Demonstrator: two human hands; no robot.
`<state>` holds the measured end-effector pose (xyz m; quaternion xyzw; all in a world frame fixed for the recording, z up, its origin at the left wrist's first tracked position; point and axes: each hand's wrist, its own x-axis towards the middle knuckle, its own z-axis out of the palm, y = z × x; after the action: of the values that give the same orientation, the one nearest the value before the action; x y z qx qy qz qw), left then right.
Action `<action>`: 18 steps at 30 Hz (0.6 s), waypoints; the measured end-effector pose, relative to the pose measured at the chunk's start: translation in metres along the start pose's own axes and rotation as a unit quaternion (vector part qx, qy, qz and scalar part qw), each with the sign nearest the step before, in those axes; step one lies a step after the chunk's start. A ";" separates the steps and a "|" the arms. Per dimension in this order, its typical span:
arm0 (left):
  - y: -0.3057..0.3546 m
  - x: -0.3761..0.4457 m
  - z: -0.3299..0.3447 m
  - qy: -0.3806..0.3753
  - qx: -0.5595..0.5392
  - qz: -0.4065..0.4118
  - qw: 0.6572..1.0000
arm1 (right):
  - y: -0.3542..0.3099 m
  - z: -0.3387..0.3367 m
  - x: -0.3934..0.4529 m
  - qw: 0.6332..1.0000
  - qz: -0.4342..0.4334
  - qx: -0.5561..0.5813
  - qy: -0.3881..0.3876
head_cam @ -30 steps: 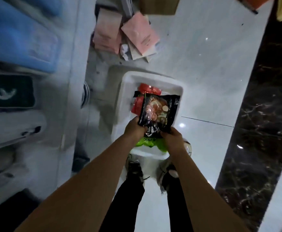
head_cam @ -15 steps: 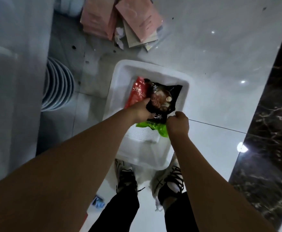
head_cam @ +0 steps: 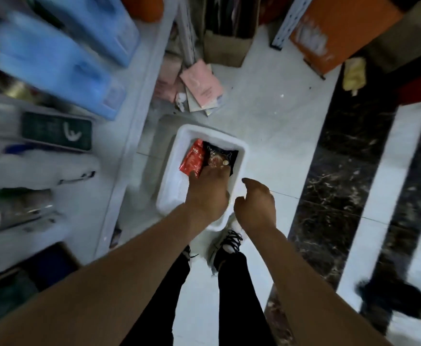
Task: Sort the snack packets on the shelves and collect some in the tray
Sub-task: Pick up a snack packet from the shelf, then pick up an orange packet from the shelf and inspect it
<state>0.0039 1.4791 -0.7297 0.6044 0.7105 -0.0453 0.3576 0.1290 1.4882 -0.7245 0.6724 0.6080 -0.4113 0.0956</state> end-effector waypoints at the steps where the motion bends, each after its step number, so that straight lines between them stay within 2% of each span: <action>1: 0.011 -0.019 -0.016 0.005 -0.007 -0.008 1.000 | -0.008 -0.015 -0.021 1.000 -0.011 0.014 0.014; 4: 0.044 -0.088 -0.070 0.045 -0.054 -0.029 0.997 | -0.034 -0.058 -0.094 0.994 -0.053 0.067 0.061; 8: 0.074 -0.198 -0.142 0.144 -0.035 -0.026 0.989 | -0.063 -0.110 -0.197 0.976 -0.145 0.119 0.110; 13: 0.107 -0.326 -0.195 0.259 -0.037 -0.105 0.959 | -0.071 -0.145 -0.307 0.943 -0.291 0.137 0.081; 18: 0.138 -0.434 -0.196 0.358 -0.060 -0.163 0.917 | -0.071 -0.166 -0.378 0.884 -0.451 0.093 0.083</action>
<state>0.0442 1.2542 -0.2893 0.4336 0.8810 0.1590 0.1026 0.1676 1.3303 -0.3381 0.3628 0.8101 -0.4078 -0.2140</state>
